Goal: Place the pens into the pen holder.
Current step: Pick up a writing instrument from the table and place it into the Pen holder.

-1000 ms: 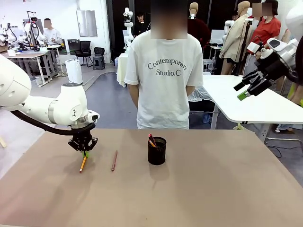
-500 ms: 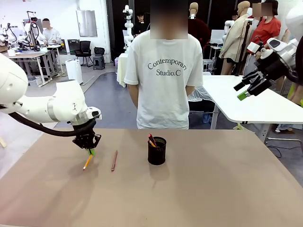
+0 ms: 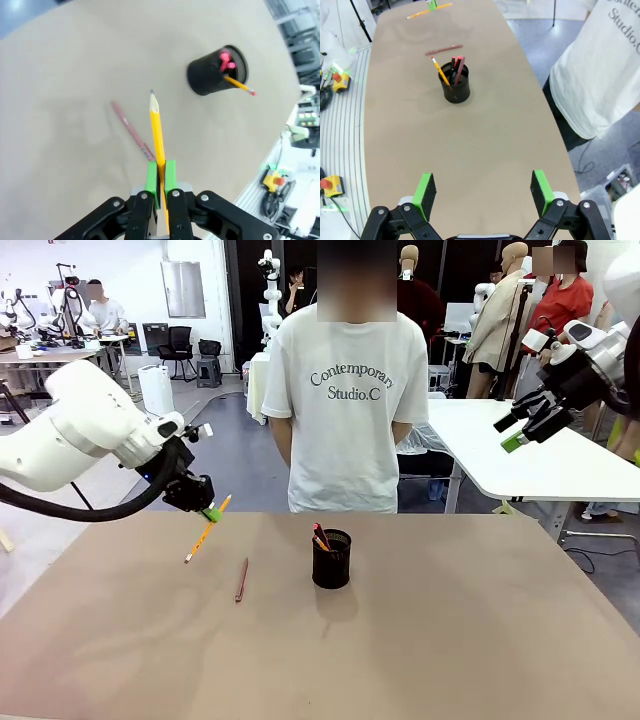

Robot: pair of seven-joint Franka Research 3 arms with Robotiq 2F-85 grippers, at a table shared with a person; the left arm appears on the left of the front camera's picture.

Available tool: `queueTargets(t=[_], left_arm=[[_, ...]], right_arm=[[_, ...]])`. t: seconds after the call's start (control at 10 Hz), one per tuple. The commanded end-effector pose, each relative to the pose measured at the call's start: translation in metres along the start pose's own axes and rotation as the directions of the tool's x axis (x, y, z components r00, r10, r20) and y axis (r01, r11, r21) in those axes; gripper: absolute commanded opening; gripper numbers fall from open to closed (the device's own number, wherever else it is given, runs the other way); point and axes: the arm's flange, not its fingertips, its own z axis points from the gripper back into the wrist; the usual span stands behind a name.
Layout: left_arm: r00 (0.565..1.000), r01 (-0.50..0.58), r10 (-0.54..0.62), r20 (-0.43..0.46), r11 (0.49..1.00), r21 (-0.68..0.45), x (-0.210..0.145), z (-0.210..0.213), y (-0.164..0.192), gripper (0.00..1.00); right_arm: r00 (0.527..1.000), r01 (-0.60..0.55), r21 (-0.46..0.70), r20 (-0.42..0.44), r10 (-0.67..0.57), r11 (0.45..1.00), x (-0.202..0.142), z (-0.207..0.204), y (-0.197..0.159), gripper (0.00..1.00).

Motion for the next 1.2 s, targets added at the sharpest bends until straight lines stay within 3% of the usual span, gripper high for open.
queueTargets(t=[0.0, 0.3, 0.4, 0.6, 0.7, 0.8, 0.9, 1.1], left_arm=[[0.983, 0.183, -0.18, 0.038, 0.981, -0.071, -0.028, 0.001, 0.004, 0.0], [0.863, 0.49, -0.432, 0.264, 0.843, -0.221, -0.042, 0.014, 0.002, 0.0], [0.782, 0.596, -0.5, 0.373, 0.775, -0.211, -0.048, 0.018, 0.002, 0.0], [0.694, 0.668, -0.532, 0.485, 0.726, -0.16, -0.056, 0.019, 0.001, 0.0], [0.68, 0.667, -0.509, 0.528, 0.729, -0.156, -0.057, 0.019, -0.001, 0.0], [0.716, 0.6, -0.419, 0.559, 0.778, -0.185, -0.057, 0.016, -0.003, 0.0], [0.697, 0.66, -0.536, 0.476, 0.739, -0.134, -0.044, 0.023, -0.002, 0.0], [0.697, 0.66, -0.536, 0.476, 0.739, -0.134, -0.044, 0.023, -0.002, 0.0]], right_arm=[[1.0, -0.002, 0.002, -0.008, 0.002, 1.0, 0.001, 0.002, 0.001, 1.0], [1.0, -0.002, 0.002, -0.008, 0.002, 1.0, 0.001, 0.002, 0.001, 1.0], [1.0, -0.002, 0.002, -0.008, 0.002, 1.0, 0.001, 0.002, 0.001, 1.0], [1.0, -0.002, 0.002, -0.008, 0.002, 1.0, 0.001, 0.002, 0.001, 1.0], [1.0, -0.002, 0.002, -0.008, 0.002, 1.0, 0.001, 0.002, 0.001, 1.0], [1.0, -0.002, 0.002, -0.008, 0.002, 1.0, 0.001, 0.002, 0.001, 1.0], [1.0, -0.002, 0.002, -0.008, 0.002, 1.0, 0.001, 0.002, 0.001, 1.0], [1.0, -0.002, 0.002, -0.008, 0.002, 1.0, 0.001, 0.002, 0.001, 1.0]])
